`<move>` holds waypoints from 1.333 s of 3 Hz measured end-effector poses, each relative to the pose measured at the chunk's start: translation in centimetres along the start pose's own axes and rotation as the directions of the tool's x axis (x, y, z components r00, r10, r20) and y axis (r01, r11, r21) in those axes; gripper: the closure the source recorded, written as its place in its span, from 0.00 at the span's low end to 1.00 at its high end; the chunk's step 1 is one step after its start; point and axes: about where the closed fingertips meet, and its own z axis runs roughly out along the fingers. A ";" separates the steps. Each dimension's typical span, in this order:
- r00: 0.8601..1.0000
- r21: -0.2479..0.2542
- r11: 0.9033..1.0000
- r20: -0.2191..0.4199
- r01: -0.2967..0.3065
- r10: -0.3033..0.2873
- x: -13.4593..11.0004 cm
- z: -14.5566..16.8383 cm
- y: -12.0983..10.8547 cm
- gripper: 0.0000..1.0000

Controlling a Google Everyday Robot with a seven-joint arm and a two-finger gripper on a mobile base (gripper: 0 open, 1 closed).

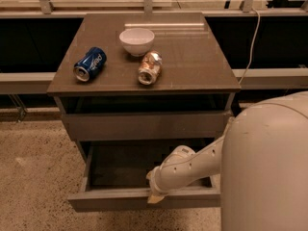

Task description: Close middle drawer

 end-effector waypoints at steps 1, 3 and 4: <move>0.998 0.056 0.998 0.055 -0.026 0.023 0.4 0.5 -2.5 0.41; 0.979 0.134 0.988 0.196 -0.072 0.045 0.4 2.0 -7.2 0.34; 0.979 0.134 0.988 0.196 -0.072 0.045 0.4 2.0 -7.2 0.34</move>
Offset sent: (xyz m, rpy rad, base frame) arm 0.1179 -0.0171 -0.0004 0.3069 -0.1193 -0.0700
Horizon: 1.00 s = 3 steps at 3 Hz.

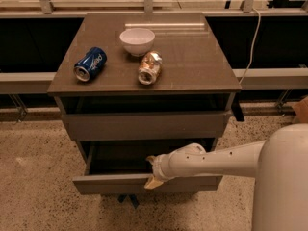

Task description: Close middle drawer

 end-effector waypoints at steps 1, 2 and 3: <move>1.000 0.027 1.000 0.024 0.000 0.000 0.3 -0.9 -1.6 0.34; 0.997 0.069 0.997 0.068 0.018 -0.022 -0.1 -3.2 -3.1 0.33; 0.992 0.089 0.995 0.122 0.035 -0.046 -0.8 -5.3 -2.5 0.34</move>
Offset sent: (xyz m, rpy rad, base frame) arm 0.0333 -0.0378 0.0712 0.1201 -0.1395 0.0090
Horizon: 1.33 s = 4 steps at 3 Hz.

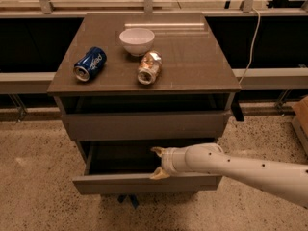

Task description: Close middle drawer

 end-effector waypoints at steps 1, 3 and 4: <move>0.994 -0.039 0.999 0.113 -0.006 0.011 -1.2 -1.5 4.2 0.47; 0.921 -0.207 0.974 0.355 -0.089 0.159 0.5 -0.8 13.1 0.92; 0.837 -0.262 0.956 0.487 -0.134 0.251 1.0 2.1 14.9 1.00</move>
Offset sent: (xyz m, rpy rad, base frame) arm -0.1526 0.0002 -0.0387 0.3832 0.2093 0.1751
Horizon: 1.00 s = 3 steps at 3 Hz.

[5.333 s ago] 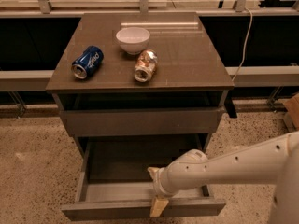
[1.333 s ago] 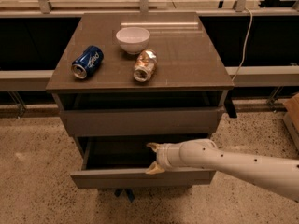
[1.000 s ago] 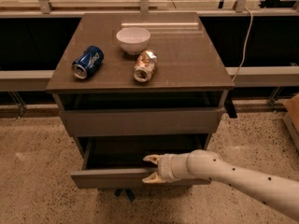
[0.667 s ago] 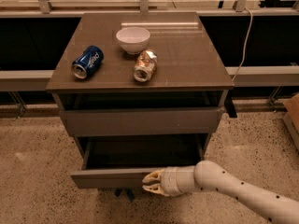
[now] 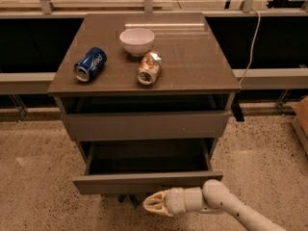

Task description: Close middle drawer

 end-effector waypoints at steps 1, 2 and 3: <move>0.988 -0.009 0.998 0.144 -0.061 0.061 1.5 3.4 0.9 1.00; 0.987 -0.010 0.998 0.148 -0.062 0.063 1.6 3.7 0.7 1.00; 0.981 0.041 0.999 0.191 -0.025 0.017 2.2 4.8 -1.1 1.00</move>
Offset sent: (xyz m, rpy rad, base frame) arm -0.0018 0.0172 -0.0162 0.1071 0.0340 0.0005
